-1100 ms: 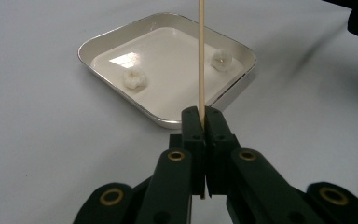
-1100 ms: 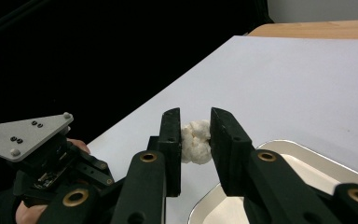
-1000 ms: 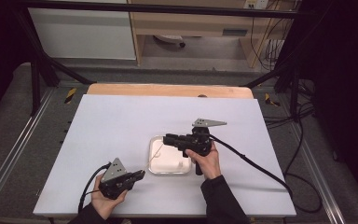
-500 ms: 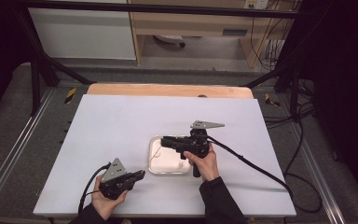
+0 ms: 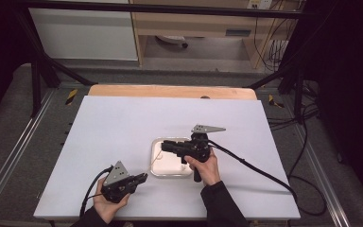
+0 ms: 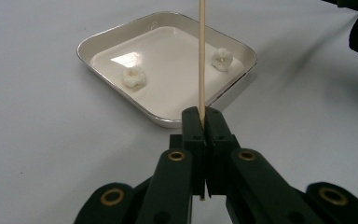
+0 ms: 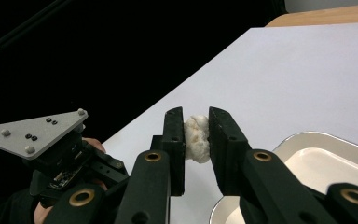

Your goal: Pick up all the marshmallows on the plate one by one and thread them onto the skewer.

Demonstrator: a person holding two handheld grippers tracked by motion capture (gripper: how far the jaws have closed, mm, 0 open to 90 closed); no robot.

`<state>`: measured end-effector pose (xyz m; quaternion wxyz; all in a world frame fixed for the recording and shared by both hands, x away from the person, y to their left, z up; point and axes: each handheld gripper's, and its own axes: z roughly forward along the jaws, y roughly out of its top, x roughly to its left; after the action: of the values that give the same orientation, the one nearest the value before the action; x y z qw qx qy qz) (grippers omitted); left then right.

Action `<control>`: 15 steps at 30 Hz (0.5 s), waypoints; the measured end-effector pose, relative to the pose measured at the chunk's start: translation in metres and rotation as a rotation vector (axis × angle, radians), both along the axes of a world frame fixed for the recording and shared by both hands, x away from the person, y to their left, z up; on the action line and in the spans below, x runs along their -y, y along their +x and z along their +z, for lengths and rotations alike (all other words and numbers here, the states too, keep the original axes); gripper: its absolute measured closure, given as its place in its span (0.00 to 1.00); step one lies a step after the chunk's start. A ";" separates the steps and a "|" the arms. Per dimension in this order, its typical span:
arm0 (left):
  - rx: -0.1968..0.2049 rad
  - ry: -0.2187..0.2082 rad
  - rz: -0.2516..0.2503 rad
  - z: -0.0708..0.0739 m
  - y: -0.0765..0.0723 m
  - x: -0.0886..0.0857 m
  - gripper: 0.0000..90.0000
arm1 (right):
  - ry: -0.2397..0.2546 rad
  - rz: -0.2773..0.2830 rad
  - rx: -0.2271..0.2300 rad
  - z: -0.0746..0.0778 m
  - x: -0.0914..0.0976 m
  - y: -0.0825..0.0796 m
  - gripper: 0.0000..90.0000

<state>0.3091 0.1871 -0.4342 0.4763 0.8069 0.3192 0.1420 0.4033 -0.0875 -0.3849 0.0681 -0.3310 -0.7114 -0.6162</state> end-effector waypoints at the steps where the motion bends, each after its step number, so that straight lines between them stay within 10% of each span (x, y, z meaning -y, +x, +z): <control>1: 0.002 0.003 -0.002 0.000 0.000 0.000 0.99 | 0.002 0.001 -0.002 0.000 0.000 0.000 0.86; 15: 0.008 0.000 0.008 0.000 -0.001 0.000 0.99 | 0.021 0.013 -0.005 -0.004 -0.003 -0.004 0.87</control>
<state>0.3078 0.1874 -0.4339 0.4771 0.8050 0.3205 0.1472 0.3994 -0.0842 -0.3893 0.0772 -0.3272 -0.7068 -0.6224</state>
